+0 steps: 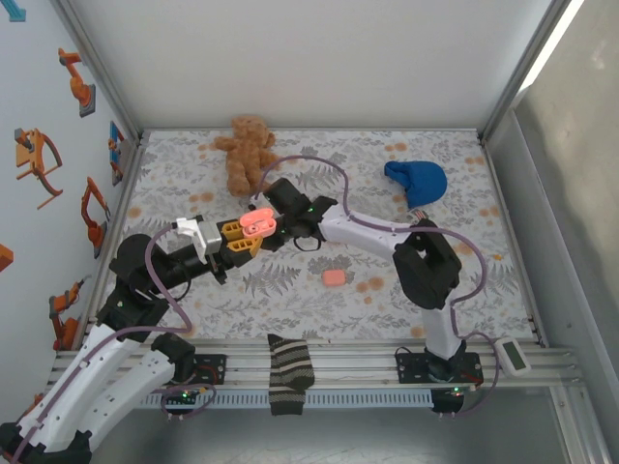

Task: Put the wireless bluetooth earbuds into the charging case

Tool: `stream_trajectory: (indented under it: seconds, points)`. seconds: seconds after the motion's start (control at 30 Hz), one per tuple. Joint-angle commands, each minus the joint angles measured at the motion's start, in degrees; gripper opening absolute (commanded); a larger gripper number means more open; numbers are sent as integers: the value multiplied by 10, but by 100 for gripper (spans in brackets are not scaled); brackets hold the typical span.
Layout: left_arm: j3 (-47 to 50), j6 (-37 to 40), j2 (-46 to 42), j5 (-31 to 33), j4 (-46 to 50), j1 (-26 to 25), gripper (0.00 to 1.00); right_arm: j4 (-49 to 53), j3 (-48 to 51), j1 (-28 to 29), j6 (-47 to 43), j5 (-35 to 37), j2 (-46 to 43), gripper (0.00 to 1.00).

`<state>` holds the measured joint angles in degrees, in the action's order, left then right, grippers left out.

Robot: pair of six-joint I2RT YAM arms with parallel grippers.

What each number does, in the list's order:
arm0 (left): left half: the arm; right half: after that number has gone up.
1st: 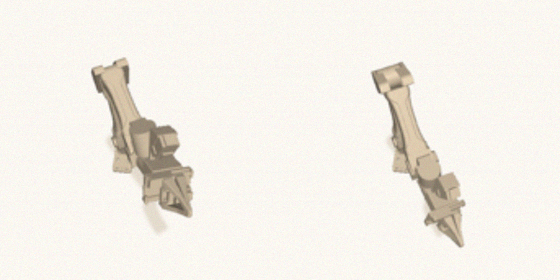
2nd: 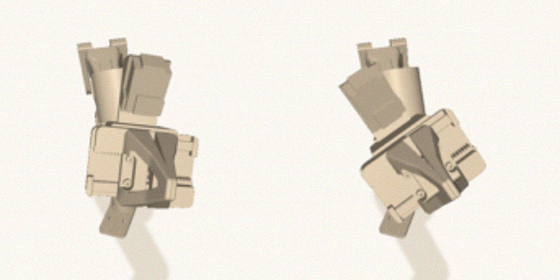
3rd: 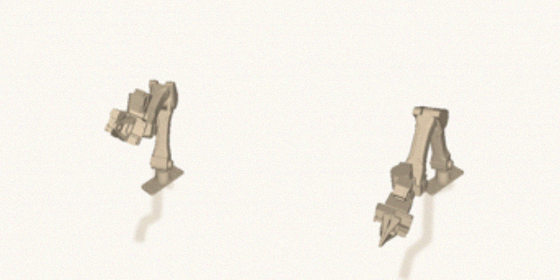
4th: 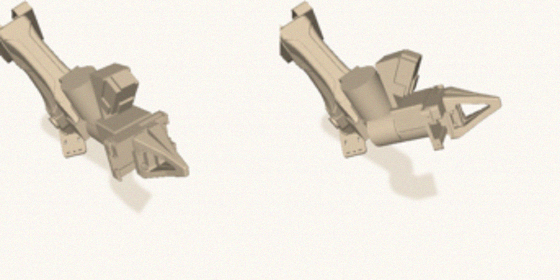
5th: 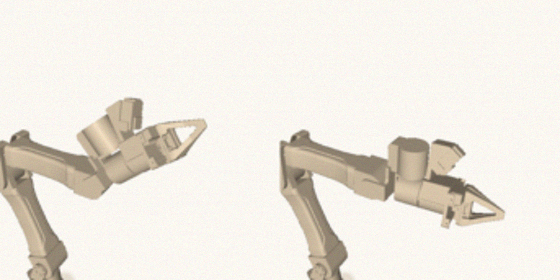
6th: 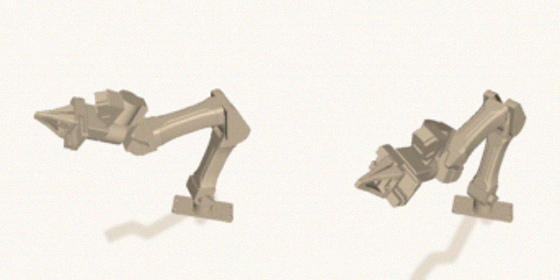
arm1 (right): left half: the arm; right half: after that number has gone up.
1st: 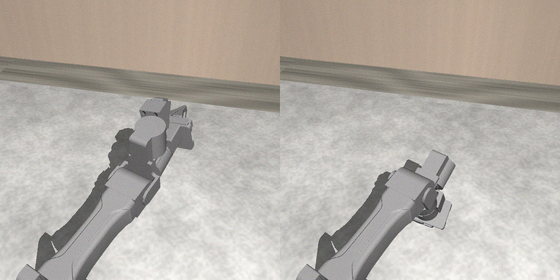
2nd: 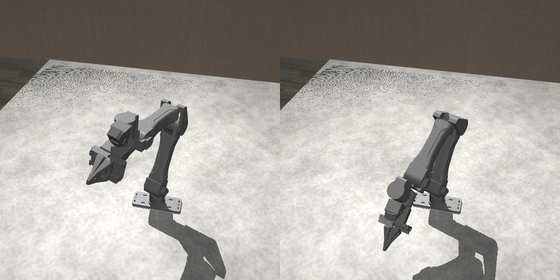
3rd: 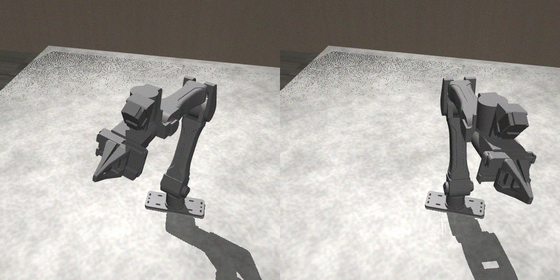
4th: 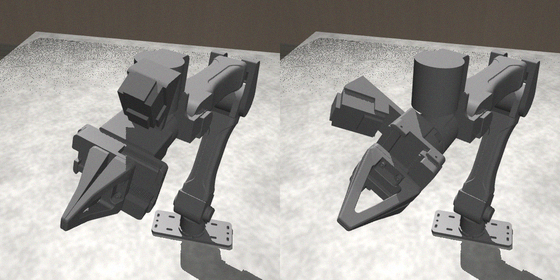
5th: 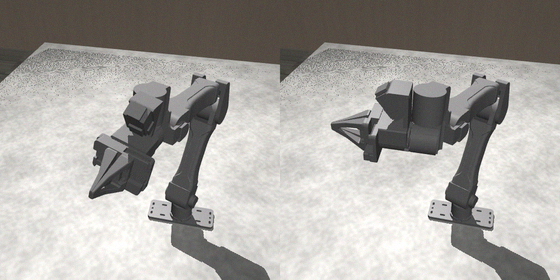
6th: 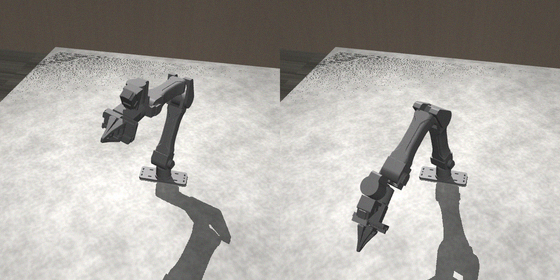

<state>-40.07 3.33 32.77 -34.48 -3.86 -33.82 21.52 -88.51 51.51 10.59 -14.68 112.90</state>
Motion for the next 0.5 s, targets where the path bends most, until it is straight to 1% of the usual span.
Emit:
stream_trajectory:
  seconds: [0.0,0.2,0.47]
  points:
    - [0,-9,2,-4,-20,-4,5,-18,31,-10,-12,47,-63,19]
    - [4,-21,6,-5,-25,-4,5,-11,90,-35,-26,95,-167,19]
    - [12,-38,14,-9,-43,-6,5,30,120,-49,-77,164,-304,18]
